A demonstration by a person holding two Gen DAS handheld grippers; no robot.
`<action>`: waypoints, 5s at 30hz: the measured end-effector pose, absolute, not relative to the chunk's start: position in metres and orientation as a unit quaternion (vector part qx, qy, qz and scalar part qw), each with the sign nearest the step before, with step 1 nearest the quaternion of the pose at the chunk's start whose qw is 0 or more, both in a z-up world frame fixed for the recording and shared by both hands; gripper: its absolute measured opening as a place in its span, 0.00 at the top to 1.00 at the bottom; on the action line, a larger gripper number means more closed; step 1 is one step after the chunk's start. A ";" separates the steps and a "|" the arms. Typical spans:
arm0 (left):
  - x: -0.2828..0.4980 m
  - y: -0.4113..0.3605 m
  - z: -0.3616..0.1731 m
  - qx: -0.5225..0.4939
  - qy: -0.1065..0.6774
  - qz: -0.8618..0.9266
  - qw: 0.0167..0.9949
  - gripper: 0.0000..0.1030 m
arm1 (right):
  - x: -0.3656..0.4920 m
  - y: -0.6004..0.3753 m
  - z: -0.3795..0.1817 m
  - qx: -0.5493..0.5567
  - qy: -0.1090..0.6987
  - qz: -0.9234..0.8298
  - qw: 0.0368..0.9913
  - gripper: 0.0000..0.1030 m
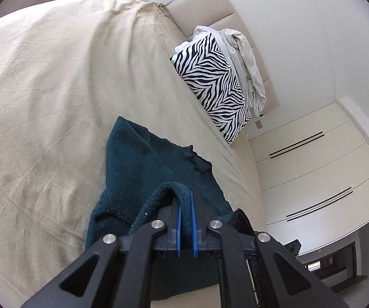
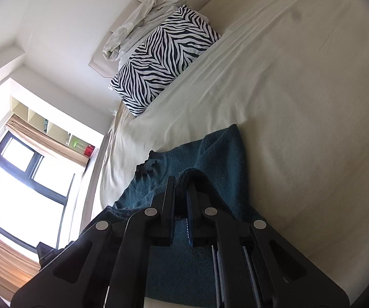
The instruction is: Fold small clothes
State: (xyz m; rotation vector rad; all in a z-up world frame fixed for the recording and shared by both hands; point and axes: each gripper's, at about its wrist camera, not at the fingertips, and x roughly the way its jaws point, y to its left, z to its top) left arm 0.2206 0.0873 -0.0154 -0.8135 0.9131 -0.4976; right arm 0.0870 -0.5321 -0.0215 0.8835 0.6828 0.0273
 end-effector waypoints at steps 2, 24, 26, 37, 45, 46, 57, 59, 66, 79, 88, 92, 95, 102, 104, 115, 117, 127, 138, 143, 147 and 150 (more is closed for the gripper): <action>0.239 0.081 -0.021 -0.371 0.425 -0.223 0.795 0.93 | 0.109 -0.532 -0.031 0.410 0.328 -0.001 0.851 0.94; 0.211 0.078 -0.078 -0.278 0.451 -0.148 0.835 0.53 | 0.088 -0.502 -0.061 0.294 0.373 -0.040 0.879 0.35; 0.201 0.073 -0.082 -0.252 0.457 -0.144 0.841 0.59 | 0.073 -0.489 -0.062 0.265 0.381 -0.039 0.885 0.39; 0.162 0.061 -0.082 -0.162 0.442 -0.130 0.872 0.68 | 0.033 -0.464 -0.072 0.203 0.410 -0.059 0.887 0.70; 0.154 0.058 -0.083 -0.137 0.436 -0.124 0.881 0.80 | 0.023 -0.468 -0.072 0.206 0.417 -0.072 0.883 0.70; 0.154 0.058 -0.084 -0.134 0.436 -0.123 0.881 0.82 | 0.022 -0.466 -0.072 0.198 0.417 -0.071 0.884 0.78; 0.153 0.060 -0.089 -0.127 0.445 -0.122 0.878 0.91 | 0.011 -0.475 -0.073 0.240 0.420 -0.070 0.872 0.94; 0.152 0.061 -0.090 -0.127 0.446 -0.123 0.878 0.91 | 0.008 -0.476 -0.074 0.246 0.420 -0.068 0.871 0.94; 0.150 0.069 -0.097 -0.137 0.450 -0.128 0.873 0.91 | 0.015 -0.487 -0.095 0.273 0.427 -0.066 0.860 0.94; 0.138 0.069 -0.058 -0.133 0.412 -0.115 0.894 0.90 | -0.001 -0.508 -0.061 0.319 0.381 -0.102 0.862 0.75; 0.211 -0.015 -0.028 -0.042 0.357 -0.132 0.924 0.69 | 0.115 -0.421 -0.024 0.291 0.380 0.068 0.876 0.75; 0.250 -0.037 -0.047 -0.023 0.360 -0.112 0.926 0.69 | 0.177 -0.372 -0.032 0.294 0.389 0.130 0.863 0.75; 0.273 -0.041 -0.070 -0.018 0.382 -0.090 0.920 0.64 | 0.218 -0.347 -0.048 0.323 0.398 0.168 0.842 0.75; 0.285 -0.029 -0.097 -0.055 0.387 -0.112 0.914 0.57 | 0.239 -0.379 -0.118 0.407 0.396 0.140 0.811 0.97; 0.285 -0.028 -0.098 -0.057 0.385 -0.115 0.914 0.56 | 0.227 -0.407 -0.119 0.429 0.369 0.122 0.815 0.99; 0.281 -0.029 -0.100 -0.053 0.377 -0.115 0.917 0.55 | 0.125 -0.535 -0.103 0.484 0.296 -0.093 0.818 0.91; 0.281 -0.030 -0.100 -0.048 0.376 -0.112 0.919 0.55 | 0.112 -0.507 -0.083 0.472 0.289 -0.039 0.832 0.88; 0.279 -0.031 -0.099 -0.047 0.375 -0.111 0.919 0.55 | 0.132 -0.251 -0.084 0.291 0.462 0.245 0.801 0.88; 0.277 -0.032 -0.099 -0.047 0.374 -0.112 0.920 0.55 | 0.065 -0.406 -0.125 0.447 0.387 0.107 0.799 0.94; 0.273 -0.028 -0.090 -0.059 0.386 -0.108 0.914 0.55 | 0.009 -0.475 -0.120 0.488 0.338 0.011 0.805 0.94; 0.228 -0.040 -0.060 -0.081 0.391 -0.123 0.908 0.55 | -0.015 -0.477 -0.102 0.485 0.318 -0.004 0.815 0.86; 0.182 -0.079 -0.041 -0.068 0.382 -0.189 0.902 0.53 | -0.004 -0.436 -0.086 0.475 0.328 0.065 0.814 0.85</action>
